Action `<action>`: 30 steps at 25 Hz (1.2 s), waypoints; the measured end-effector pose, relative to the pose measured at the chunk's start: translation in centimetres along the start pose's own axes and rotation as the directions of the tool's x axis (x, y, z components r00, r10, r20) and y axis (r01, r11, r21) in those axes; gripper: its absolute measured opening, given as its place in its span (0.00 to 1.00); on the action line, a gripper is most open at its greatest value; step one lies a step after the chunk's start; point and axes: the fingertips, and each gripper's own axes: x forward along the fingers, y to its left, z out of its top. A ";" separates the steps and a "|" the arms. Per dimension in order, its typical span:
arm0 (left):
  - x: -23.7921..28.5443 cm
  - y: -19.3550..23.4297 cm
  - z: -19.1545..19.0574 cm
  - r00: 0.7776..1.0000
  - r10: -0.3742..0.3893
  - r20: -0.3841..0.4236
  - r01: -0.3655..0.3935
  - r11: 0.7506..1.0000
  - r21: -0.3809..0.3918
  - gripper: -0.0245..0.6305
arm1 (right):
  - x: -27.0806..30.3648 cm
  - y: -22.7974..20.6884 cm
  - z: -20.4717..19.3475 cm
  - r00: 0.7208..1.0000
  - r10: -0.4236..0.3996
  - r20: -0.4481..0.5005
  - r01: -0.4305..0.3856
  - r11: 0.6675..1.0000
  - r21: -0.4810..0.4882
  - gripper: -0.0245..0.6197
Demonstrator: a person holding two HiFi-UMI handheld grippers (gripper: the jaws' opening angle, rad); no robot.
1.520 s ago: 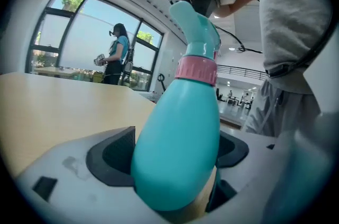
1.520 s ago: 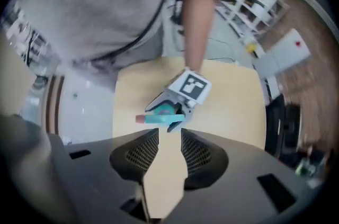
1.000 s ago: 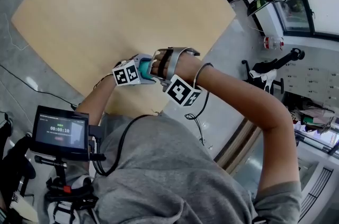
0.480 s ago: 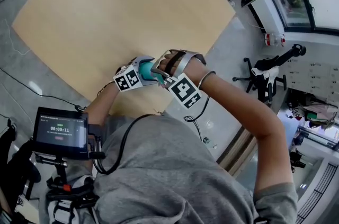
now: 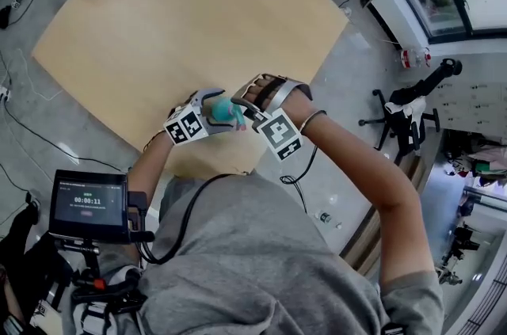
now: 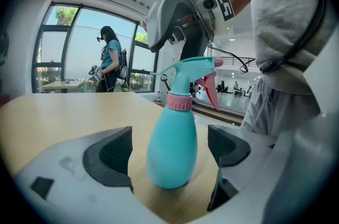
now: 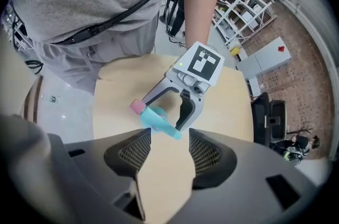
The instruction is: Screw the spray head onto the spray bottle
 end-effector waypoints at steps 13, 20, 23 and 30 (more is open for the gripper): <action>-13.5 2.2 6.8 0.916 0.378 0.132 -0.379 0.925 -0.019 0.67 | -8.6 -3.9 -2.8 0.919 -0.395 0.000 0.341 0.792 0.506 0.36; -20.1 -1.3 17.2 0.845 0.454 0.283 -0.489 0.870 0.067 0.27 | -18.9 -5.7 -1.7 0.647 -0.761 -0.044 0.327 0.225 0.918 0.05; -22.9 -3.1 21.2 0.796 0.502 0.339 -0.535 0.845 0.004 0.05 | -23.5 -5.0 -0.9 0.514 -0.852 -0.102 0.232 0.024 0.972 0.05; -28.7 -6.4 27.6 0.703 0.555 0.445 -0.556 0.819 -0.144 0.04 | -30.7 -1.8 2.9 0.323 -0.936 -0.140 0.061 -0.127 0.990 0.05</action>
